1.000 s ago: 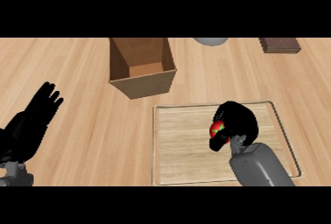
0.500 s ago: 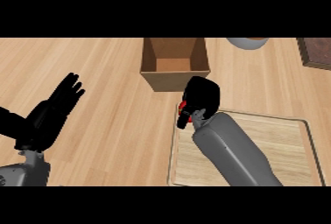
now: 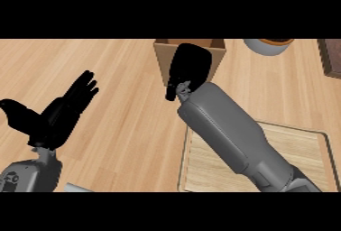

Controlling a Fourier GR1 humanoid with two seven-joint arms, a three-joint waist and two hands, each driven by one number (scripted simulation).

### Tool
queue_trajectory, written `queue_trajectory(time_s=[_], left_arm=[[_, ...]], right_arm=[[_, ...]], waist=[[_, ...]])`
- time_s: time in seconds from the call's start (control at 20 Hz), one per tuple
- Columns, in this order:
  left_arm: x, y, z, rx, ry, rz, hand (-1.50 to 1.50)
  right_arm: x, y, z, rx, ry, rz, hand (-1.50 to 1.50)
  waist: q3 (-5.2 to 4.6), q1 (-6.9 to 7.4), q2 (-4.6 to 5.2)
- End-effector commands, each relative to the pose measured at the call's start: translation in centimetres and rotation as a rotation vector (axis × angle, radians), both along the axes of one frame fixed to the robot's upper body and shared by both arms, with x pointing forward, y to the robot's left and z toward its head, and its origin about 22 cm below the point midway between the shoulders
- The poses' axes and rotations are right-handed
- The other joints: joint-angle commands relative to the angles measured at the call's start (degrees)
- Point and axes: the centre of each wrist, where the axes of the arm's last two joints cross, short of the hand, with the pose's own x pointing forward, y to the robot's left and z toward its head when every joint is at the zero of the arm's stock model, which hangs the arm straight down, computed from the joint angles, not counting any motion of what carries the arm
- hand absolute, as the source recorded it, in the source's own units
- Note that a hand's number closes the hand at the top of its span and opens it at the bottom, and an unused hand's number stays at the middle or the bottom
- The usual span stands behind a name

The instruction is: Pick the tomato from the tray and place it in the cardboard box

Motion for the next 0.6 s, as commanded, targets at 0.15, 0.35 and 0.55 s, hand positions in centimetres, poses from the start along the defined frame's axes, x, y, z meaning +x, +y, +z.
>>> queue_trajectory(time_s=[0.15, 0.35, 0.55], left_arm=[[0.5, -0.5, -0.1, 0.004, 0.009, -0.019, 0.0], [0.9, -0.1, 0.0, 0.001, 0.024, 0.01, 0.0], [1.4, -0.2, 0.5, 0.008, 0.007, 0.023, 0.0]], right_arm=[[0.5, 4.1, 6.8, -0.042, -0.24, -0.156, 1.5], [0.8, 5.3, 10.0, -0.082, -0.346, -0.23, 1.5], [1.3, 5.9, 11.8, -0.099, -0.403, -0.302, 1.5]], waist=[[-0.24, 0.29, -0.76], [-0.36, -0.95, -0.94], [-0.27, -2.35, -0.86]])
